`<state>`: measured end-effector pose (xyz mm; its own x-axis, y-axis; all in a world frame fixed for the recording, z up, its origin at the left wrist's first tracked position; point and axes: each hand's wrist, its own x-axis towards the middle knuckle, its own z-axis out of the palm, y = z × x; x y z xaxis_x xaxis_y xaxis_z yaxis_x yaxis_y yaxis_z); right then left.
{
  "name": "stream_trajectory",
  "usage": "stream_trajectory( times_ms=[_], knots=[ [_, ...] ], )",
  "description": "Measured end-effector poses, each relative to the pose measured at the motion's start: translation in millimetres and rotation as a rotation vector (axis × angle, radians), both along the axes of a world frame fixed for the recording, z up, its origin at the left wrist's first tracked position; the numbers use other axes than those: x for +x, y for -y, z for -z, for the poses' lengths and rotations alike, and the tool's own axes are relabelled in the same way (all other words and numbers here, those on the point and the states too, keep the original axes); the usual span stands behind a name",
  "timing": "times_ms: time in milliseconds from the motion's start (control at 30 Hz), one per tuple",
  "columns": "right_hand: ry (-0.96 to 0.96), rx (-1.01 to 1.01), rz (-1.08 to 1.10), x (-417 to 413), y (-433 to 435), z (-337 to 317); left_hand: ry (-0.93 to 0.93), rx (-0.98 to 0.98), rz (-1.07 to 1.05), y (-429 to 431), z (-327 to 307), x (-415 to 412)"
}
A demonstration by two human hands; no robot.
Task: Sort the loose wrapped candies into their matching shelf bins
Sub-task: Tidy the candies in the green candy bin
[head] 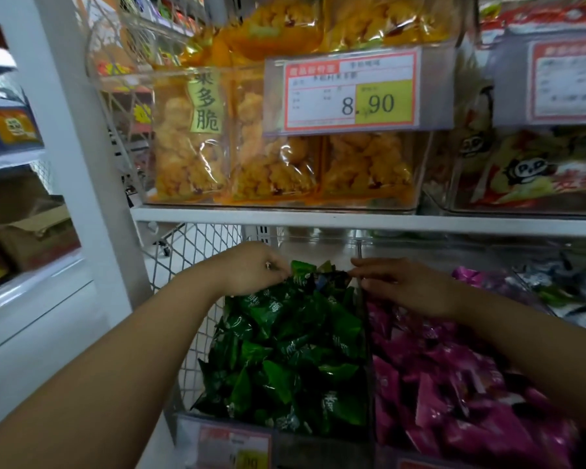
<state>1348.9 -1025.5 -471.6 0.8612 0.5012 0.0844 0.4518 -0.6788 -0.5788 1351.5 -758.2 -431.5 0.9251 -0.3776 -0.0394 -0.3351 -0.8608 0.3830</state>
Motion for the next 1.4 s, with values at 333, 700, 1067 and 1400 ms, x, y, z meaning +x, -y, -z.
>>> stream_trajectory(
  times_ms=[333,700,1067,1400],
  knots=[
    [0.000,0.064,0.051,-0.2,-1.3,5.5,0.017,-0.095,0.028,68.1,27.9,43.4],
    [0.018,0.064,0.077,-6.5,-2.6,3.9,0.336,-0.261,-0.206,50.0,38.5,41.0],
    [-0.026,0.499,0.194,-89.9,-18.6,-25.5,0.346,-0.916,-0.249,78.1,19.8,-93.4],
    [-0.010,0.709,0.477,-172.8,82.4,-29.9,0.228,-0.808,0.059,189.6,-8.7,-149.3]
  ],
)
